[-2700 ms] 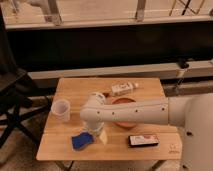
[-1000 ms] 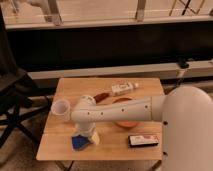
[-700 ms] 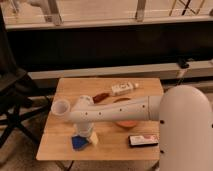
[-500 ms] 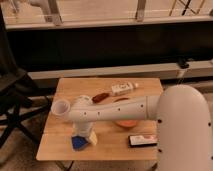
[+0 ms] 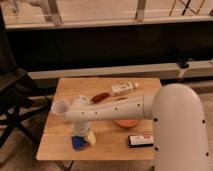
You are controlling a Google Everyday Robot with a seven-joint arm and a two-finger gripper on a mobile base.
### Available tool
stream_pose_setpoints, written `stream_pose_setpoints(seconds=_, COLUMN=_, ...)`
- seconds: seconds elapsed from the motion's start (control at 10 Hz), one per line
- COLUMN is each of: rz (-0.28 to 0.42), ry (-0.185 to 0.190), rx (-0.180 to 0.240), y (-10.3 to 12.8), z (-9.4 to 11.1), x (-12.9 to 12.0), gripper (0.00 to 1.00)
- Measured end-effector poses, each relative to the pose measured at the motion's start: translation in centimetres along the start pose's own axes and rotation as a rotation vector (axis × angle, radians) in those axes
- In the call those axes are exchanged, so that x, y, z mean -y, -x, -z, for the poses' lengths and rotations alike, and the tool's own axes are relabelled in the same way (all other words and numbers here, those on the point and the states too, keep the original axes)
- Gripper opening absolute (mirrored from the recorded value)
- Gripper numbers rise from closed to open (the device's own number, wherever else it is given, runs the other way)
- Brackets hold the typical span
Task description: Place the white sponge in the ceramic cup
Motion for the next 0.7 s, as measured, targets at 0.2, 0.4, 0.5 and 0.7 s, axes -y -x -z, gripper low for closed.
stream_pose_setpoints(seconds=0.2, rz=0.002, ry=0.004, rx=0.002, y=-0.03, z=-0.14, x=0.24, gripper=0.80)
stream_pose_setpoints(seconds=0.4, rz=0.005, ry=0.008, rx=0.005, y=-0.05, z=-0.18, x=0.38, gripper=0.80)
stream_pose_setpoints(seconds=0.5, rz=0.004, ry=0.010, rx=0.007, y=-0.11, z=-0.10, x=0.32, gripper=0.80)
stream_pose_setpoints(seconds=0.7, rz=0.003, ry=0.014, rx=0.009, y=-0.18, z=0.01, x=0.33, gripper=0.80)
